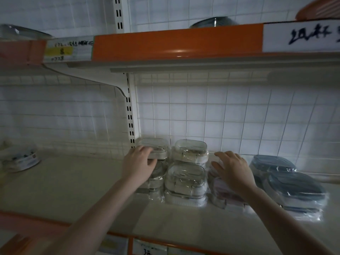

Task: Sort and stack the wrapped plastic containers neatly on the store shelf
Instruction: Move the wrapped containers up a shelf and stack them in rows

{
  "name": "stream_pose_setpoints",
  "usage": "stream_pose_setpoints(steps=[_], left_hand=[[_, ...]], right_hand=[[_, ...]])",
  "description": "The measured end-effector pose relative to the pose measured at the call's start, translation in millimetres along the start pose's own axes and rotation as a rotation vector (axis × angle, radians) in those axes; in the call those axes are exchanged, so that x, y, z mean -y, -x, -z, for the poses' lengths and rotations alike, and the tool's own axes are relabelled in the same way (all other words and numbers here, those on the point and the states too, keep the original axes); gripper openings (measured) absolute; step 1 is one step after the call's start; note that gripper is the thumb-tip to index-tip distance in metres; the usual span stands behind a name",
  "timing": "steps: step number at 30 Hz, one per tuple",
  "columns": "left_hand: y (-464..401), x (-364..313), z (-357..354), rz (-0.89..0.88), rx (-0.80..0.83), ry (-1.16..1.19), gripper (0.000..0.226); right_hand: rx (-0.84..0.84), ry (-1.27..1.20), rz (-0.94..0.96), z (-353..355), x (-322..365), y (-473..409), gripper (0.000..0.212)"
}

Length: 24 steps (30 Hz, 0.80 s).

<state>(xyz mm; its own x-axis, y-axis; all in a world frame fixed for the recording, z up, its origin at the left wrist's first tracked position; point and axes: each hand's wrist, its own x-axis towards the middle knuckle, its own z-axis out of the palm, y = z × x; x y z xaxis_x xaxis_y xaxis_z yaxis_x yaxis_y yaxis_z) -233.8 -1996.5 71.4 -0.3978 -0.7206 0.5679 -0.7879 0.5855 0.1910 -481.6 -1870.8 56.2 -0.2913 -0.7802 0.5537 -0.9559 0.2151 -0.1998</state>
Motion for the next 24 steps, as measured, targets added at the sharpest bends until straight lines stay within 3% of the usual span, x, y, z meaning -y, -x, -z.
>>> stream_pose_setpoints(steps=[12,24], left_hand=[[60,-27,7,0.072,0.026,-0.010,0.042],[120,-49,23,-0.047,0.026,0.088,0.033]], right_hand=[[-0.014,-0.036,-0.077,16,-19,58,0.027],[0.009,0.050,-0.213,47,-16,150,0.032]])
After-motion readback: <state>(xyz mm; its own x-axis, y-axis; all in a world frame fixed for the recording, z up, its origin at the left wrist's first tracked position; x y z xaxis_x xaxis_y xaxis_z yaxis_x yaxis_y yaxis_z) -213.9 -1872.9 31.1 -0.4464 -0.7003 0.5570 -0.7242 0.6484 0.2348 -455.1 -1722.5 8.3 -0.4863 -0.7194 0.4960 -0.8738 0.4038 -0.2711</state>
